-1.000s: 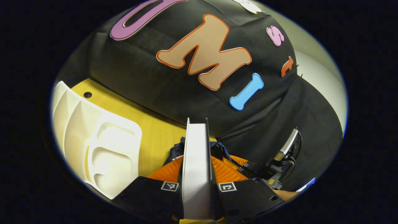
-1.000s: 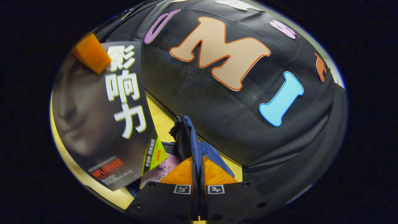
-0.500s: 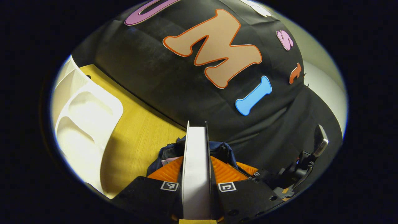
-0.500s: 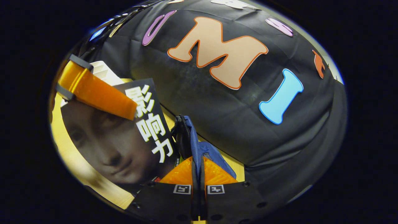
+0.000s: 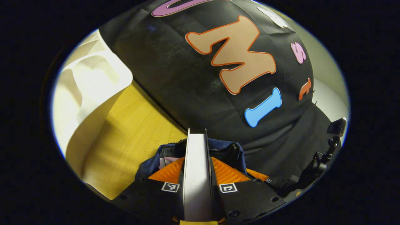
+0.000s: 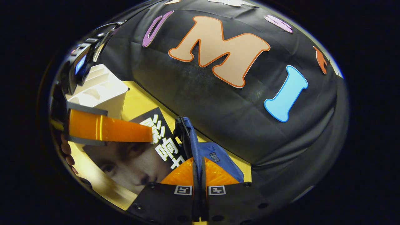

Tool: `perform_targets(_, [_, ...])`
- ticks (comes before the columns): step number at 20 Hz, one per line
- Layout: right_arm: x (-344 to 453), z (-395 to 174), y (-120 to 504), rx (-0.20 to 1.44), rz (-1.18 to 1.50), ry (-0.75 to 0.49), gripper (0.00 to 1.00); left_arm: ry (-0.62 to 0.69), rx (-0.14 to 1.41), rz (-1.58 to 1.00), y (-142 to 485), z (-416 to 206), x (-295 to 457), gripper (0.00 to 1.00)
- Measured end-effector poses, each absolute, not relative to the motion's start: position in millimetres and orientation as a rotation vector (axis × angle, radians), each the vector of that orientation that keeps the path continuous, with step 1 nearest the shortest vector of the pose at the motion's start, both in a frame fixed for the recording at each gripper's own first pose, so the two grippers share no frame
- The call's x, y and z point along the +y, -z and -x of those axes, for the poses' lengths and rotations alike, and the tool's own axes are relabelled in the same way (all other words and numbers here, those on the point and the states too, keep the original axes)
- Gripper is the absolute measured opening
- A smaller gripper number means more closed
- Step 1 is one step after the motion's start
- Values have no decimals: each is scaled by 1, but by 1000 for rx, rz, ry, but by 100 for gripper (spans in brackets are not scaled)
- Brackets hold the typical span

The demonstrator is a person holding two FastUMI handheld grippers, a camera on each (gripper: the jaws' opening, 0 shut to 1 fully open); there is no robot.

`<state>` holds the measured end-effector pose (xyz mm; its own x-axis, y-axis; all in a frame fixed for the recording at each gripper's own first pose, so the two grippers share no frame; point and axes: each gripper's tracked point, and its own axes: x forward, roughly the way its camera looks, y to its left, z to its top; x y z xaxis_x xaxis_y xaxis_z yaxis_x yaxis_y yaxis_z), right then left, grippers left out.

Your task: Open the schoolbag, grab two books from the bookshelf and put them into the schoolbag.

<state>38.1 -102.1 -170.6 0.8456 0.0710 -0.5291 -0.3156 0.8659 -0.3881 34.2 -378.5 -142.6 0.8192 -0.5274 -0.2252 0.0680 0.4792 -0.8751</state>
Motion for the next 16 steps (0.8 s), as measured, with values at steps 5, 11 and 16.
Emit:
perform_targets(5, [-97,-39,177,567,418,-224,4,336,478,1078,153,-48,-386,32])
perform_targets(11, [-83,-35,186,582,436,-280,5,364,533,1126,183,-46,-427,32])
perform_targets(16, [-77,-35,193,593,440,-312,5,389,555,1128,198,-58,-453,33])
